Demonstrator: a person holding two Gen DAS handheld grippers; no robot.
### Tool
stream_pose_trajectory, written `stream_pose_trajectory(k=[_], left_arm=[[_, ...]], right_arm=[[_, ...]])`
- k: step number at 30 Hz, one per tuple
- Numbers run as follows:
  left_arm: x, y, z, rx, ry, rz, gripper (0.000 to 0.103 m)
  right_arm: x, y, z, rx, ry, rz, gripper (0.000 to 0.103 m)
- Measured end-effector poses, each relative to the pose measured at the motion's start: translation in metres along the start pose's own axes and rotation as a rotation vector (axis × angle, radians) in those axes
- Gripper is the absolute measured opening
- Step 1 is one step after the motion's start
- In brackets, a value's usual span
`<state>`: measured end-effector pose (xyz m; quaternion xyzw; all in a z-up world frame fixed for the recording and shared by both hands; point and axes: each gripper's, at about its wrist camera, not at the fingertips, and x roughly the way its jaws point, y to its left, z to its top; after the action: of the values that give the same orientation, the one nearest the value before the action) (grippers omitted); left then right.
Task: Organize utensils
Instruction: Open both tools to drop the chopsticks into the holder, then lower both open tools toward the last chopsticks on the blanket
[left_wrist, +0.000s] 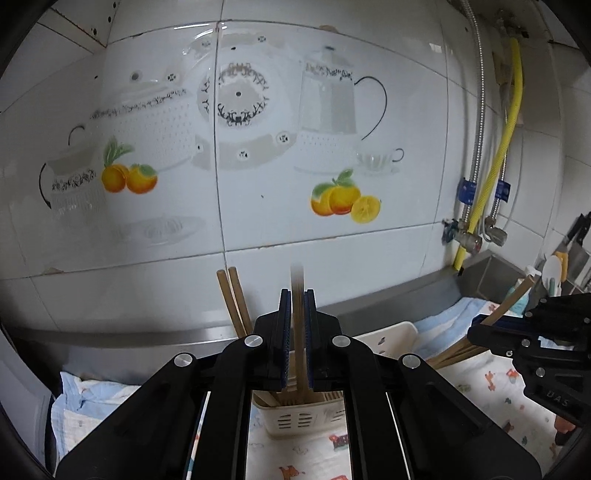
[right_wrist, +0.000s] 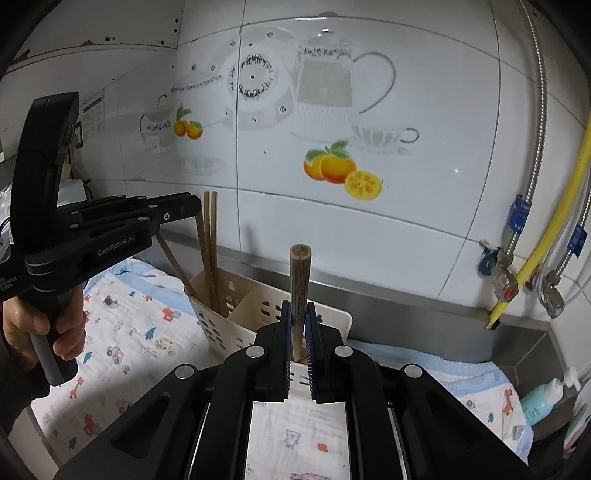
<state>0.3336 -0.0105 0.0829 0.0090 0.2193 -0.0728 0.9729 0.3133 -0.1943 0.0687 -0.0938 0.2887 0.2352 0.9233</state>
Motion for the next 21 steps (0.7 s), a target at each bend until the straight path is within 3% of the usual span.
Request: stream_pose_trajectory(k=[5,9,11,16,21], left_arm=[[-0.008,0.000,-0.001,-0.005,-0.006,-0.012,0.010],[-0.027,-0.002,-0.001,-0.001,-0.033,0.001,0.040],[-0.038,-0.003,-0.003,0.001,-0.046,-0.007,0.043],[-0.069,-0.002,-0.022,-0.013,-0.062,-0.003,0.070],[-0.093,0.003,-0.054,-0.033,-0.036,0.016,0.085]], right_arm=[[-0.001,-0.002,-0.003,0.008,-0.004,-0.010,0.012],[-0.015,-0.002,-0.003,0.007,-0.032,-0.034,0.024],[-0.027,-0.001,-0.005,0.006,-0.055,-0.041,0.028],[-0.055,0.007,-0.020,0.012,-0.090,-0.034,0.041],[-0.075,0.021,-0.055,0.019,-0.088,-0.022,0.053]])
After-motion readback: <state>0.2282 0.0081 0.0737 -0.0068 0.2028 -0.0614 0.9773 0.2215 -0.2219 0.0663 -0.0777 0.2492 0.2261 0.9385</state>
